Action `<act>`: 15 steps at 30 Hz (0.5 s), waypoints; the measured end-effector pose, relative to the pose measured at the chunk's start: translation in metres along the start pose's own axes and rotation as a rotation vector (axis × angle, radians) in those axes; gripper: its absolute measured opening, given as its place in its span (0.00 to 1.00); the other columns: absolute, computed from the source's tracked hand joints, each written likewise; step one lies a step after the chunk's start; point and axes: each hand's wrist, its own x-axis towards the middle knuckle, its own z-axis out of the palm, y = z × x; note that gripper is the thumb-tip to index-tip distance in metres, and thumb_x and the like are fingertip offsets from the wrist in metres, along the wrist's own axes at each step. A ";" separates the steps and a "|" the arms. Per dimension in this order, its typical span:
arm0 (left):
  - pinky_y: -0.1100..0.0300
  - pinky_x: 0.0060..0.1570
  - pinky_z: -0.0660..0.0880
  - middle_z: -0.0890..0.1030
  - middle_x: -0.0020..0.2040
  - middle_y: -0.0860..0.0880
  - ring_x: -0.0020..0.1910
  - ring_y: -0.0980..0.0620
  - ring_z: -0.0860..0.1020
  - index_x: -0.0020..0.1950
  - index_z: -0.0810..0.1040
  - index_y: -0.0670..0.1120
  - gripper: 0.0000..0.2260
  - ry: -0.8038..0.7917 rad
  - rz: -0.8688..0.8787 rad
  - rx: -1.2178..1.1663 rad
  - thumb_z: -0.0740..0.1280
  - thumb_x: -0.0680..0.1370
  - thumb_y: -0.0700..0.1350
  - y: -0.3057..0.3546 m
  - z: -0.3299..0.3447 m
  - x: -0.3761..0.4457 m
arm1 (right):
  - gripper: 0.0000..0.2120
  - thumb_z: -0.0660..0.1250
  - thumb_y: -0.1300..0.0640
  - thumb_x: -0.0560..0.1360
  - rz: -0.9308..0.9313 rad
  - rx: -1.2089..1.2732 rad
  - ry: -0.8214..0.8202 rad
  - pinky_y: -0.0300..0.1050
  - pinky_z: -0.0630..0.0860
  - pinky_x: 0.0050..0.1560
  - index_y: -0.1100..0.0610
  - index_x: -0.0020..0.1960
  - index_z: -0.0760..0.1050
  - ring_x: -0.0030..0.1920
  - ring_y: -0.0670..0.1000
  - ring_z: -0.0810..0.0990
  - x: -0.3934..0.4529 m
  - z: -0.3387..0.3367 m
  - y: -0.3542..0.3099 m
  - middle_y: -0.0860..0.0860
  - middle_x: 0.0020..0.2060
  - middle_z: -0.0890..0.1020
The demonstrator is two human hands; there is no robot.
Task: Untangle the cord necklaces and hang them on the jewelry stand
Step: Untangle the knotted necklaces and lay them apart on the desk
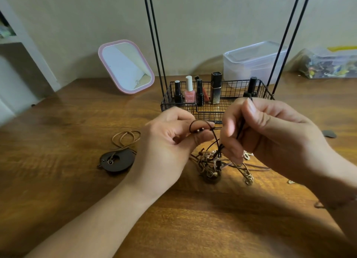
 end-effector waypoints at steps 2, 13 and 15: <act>0.65 0.46 0.76 0.81 0.46 0.50 0.48 0.53 0.81 0.54 0.84 0.45 0.09 -0.017 0.020 0.042 0.70 0.75 0.44 -0.001 0.000 -0.001 | 0.17 0.56 0.53 0.77 -0.004 0.007 0.001 0.48 0.68 0.32 0.61 0.41 0.77 0.28 0.57 0.70 0.000 0.000 0.000 0.59 0.27 0.73; 0.65 0.45 0.79 0.85 0.44 0.54 0.47 0.54 0.83 0.49 0.83 0.48 0.09 -0.110 -0.063 -0.153 0.72 0.75 0.35 0.008 0.001 -0.006 | 0.16 0.56 0.52 0.77 -0.027 0.020 0.060 0.46 0.71 0.32 0.60 0.40 0.77 0.28 0.56 0.70 0.001 -0.002 -0.001 0.58 0.27 0.73; 0.65 0.47 0.78 0.85 0.45 0.54 0.48 0.54 0.83 0.50 0.82 0.49 0.09 -0.142 -0.076 -0.184 0.71 0.76 0.36 0.007 0.001 -0.006 | 0.16 0.56 0.52 0.77 -0.036 0.027 0.074 0.46 0.70 0.31 0.60 0.40 0.77 0.28 0.56 0.70 0.001 -0.003 -0.001 0.58 0.27 0.73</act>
